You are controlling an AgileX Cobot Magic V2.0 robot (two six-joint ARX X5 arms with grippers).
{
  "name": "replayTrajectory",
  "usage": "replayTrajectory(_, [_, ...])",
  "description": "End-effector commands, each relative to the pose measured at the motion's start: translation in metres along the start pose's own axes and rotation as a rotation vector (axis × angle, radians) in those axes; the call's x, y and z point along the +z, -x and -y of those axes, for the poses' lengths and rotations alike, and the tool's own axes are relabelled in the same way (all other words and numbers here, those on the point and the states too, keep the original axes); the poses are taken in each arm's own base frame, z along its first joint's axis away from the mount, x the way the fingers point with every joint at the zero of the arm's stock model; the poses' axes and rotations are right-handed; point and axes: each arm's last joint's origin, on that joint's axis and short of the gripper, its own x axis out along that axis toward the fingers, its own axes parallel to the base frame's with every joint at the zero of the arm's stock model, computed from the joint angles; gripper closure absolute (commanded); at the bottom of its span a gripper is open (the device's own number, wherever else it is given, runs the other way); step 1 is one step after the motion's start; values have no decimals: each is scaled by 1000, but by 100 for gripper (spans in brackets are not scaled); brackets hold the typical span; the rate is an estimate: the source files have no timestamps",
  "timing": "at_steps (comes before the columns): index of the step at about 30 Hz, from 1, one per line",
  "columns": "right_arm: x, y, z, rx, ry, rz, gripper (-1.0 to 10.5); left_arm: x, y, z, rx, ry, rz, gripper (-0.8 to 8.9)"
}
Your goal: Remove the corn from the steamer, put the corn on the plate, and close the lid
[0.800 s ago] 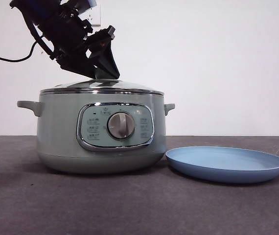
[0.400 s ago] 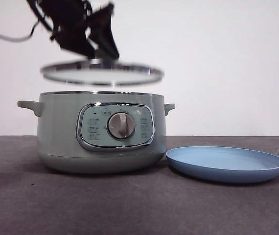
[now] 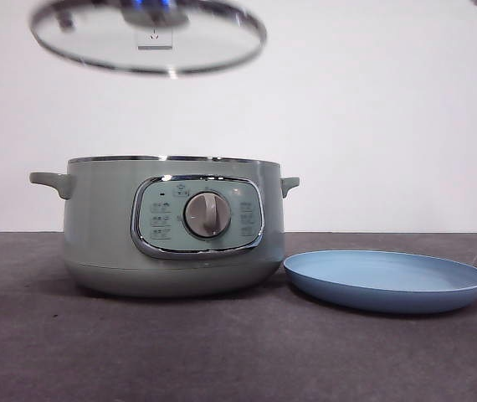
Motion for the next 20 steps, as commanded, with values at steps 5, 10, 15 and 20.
replayTrajectory(5, [20,-29,2,61,-31,68,289,8,91,17,22,-30,136,821])
replayTrajectory(10, [32,-67,-6,71,-20,88,288,-5,129,26,39,-24,112,821])
replayTrajectory(15, [46,-113,-19,46,-3,25,289,-20,165,35,56,-26,101,821])
replayTrajectory(20, [69,-162,-36,19,32,-22,289,-34,197,43,66,-17,114,821])
